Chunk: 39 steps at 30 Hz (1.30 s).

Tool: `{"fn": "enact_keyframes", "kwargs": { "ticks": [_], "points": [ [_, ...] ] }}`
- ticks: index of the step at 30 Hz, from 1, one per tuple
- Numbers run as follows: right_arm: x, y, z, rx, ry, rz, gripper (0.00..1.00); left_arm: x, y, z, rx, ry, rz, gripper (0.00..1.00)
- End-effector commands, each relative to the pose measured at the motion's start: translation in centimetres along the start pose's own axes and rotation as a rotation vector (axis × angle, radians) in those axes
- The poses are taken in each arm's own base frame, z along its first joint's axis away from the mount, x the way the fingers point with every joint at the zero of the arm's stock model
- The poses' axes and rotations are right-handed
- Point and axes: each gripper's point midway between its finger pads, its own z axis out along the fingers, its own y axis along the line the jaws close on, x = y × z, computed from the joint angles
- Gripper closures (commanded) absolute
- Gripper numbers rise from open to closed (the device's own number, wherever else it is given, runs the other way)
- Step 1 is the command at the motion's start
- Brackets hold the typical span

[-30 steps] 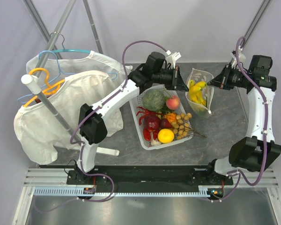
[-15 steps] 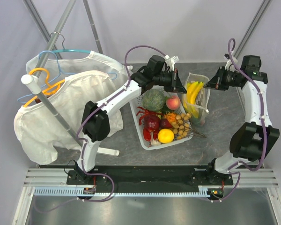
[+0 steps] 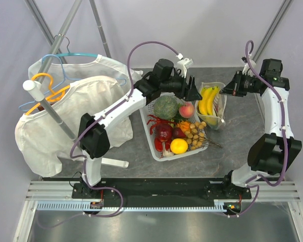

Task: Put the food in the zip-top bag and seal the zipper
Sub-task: Adjust the zipper food storage bag at the center of the board.

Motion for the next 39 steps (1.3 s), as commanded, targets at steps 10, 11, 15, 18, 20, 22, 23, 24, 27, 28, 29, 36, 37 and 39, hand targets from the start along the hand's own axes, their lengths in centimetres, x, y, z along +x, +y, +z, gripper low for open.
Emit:
{"fn": "enact_keyframes", "kwargs": {
  "ticks": [10, 11, 15, 18, 20, 22, 23, 24, 27, 28, 29, 36, 37, 39],
  "points": [
    [0.1, 0.9, 0.5, -0.08, 0.017, -0.025, 1.0, 3.6, -7.1, -2.4, 0.331, -0.022, 1.462, 0.23],
    [0.0, 1.1, 0.5, -0.085, 0.016, -0.027, 1.0, 4.1, -7.3, -1.9, 0.348, -0.022, 1.511, 0.26],
    [-0.1, 2.0, 0.6, -0.103, 0.017, -0.034, 1.0, 5.3, -7.3, 0.7, 0.392, -0.006, 1.505, 0.32],
    [0.0, 2.5, 0.7, -0.113, 0.02, -0.038, 1.0, 5.4, -6.4, 2.3, 0.387, 0.005, 1.502, 0.37],
    [-0.1, 2.7, 0.8, -0.115, 0.02, -0.042, 1.0, 5.8, -6.1, 3.1, 0.394, 0.006, 1.5, 0.38],
    [-0.3, 2.8, 0.7, -0.116, 0.013, -0.043, 1.0, 6.3, -5.8, 3.9, 0.385, 0.021, 1.5, 0.39],
    [-0.5, 3.0, 0.8, -0.119, 0.012, -0.047, 1.0, 6.6, -5.6, 4.2, 0.381, 0.031, 1.5, 0.4],
    [-0.6, 3.1, 0.9, -0.123, 0.011, -0.047, 1.0, 7.3, -5.3, 4.9, 0.381, 0.047, 1.498, 0.41],
    [-0.6, 3.5, 1.0, -0.131, 0.013, -0.051, 1.0, 6.9, -4.2, 6.1, 0.306, 0.028, 1.483, 0.42],
    [-0.6, 3.6, 1.0, -0.133, 0.014, -0.053, 1.0, 6.5, -3.9, 6.4, 0.273, 0.018, 1.476, 0.43],
    [-0.4, 3.7, 1.0, -0.135, 0.018, -0.053, 1.0, 6.0, -3.9, 6.7, 0.252, -0.011, 1.468, 0.47],
    [0.3, 3.8, 1.2, -0.141, 0.029, -0.055, 1.0, 6.4, -3.2, 7.5, 0.247, -0.007, 1.46, 0.59],
    [0.3, 3.9, 1.2, -0.142, 0.029, -0.057, 1.0, 6.6, -3.4, 7.5, 0.265, -0.006, 1.459, 0.59],
    [0.2, 3.9, 1.2, -0.141, 0.026, -0.056, 1.0, 7.6, -3.7, 7.5, 0.297, 0.015, 1.454, 0.57]
  ]
}}
